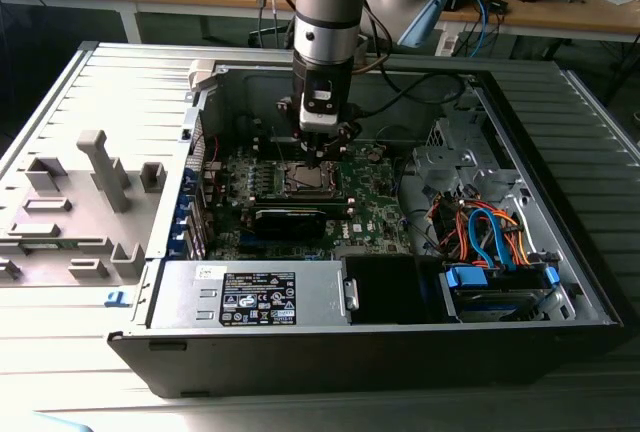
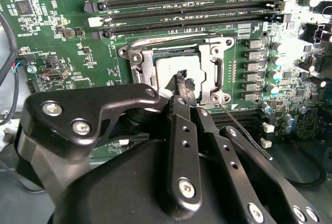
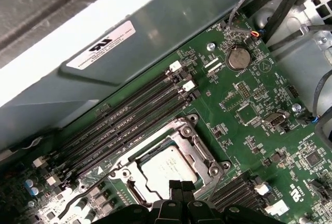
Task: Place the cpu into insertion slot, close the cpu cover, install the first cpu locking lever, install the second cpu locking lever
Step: 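Install the first cpu locking lever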
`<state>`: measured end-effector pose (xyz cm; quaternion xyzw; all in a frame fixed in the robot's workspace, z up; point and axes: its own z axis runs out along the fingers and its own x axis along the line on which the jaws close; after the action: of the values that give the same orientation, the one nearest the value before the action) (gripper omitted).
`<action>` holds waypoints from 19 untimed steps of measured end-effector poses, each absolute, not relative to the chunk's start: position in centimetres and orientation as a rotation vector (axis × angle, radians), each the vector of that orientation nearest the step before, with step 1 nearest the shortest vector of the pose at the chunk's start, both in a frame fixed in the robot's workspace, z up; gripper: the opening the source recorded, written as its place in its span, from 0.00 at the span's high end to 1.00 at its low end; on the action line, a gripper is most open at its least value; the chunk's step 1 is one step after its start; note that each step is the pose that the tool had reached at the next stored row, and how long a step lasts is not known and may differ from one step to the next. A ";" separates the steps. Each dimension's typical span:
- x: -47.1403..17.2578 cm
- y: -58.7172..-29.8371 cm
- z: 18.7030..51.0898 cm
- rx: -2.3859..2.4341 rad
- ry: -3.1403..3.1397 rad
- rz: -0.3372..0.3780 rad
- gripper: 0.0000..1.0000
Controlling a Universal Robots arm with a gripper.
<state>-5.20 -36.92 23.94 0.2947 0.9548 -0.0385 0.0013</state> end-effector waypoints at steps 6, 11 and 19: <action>-5.2 -36.9 23.9 0.894 3.006 -0.121 0.89; -5.2 -36.9 23.9 0.864 3.014 -0.121 0.89; -5.2 -36.9 23.9 0.805 3.029 -0.120 0.89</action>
<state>-5.20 -36.92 23.94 0.2566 0.9658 -0.0384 0.0028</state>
